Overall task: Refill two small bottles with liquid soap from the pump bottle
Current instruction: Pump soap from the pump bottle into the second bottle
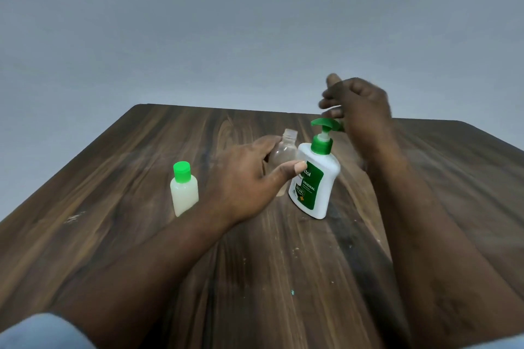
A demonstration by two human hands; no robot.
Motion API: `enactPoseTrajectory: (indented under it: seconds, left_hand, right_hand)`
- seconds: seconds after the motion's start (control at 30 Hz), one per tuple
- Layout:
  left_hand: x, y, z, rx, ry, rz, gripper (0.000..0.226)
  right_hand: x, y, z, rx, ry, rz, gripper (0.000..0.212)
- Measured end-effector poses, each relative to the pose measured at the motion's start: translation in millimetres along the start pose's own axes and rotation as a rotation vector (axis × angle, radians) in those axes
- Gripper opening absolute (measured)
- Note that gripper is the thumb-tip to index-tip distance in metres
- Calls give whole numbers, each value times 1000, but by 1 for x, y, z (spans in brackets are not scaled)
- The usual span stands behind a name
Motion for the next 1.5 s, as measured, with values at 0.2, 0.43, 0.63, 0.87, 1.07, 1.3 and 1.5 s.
enactPoseTrajectory:
  seconds: [0.2, 0.43, 0.63, 0.87, 1.07, 1.3, 1.5]
  left_hand:
    - [20, -7, -24, -53, -226, 99, 61]
    - [21, -9, -19, -27, -260, 165, 59]
    - [23, -3, -15, -42, -292, 342, 69]
    - [16, 0, -17, -90, -176, 490, 64]
    - [23, -3, -15, -287, -183, 753, 35]
    - [22, -6, -13, -413, -90, 1120, 25]
    - [27, -9, -12, -525, -93, 1268, 38]
  right_hand:
    - [17, -3, -27, 154, -239, 46, 44]
    - [24, 6, -37, 245, -364, 173, 29]
    - [23, 7, -39, 198, -370, 259, 29]
    - [28, 6, -40, 157, -370, 319, 30]
    - [35, 6, -37, 111, -337, 380, 30]
    - [30, 5, -38, 156, -306, 345, 29]
    - [31, 6, -37, 166, -309, 357, 28]
Point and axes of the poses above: each hand's wrist, its own z-axis away from the middle knuckle, its own x-axis out of the palm, y = z × x, the point moved 2 cm from there along -z, towards the middle knuckle, and after that the axes turned 9 degrees about -z, right-handed, at the moved point
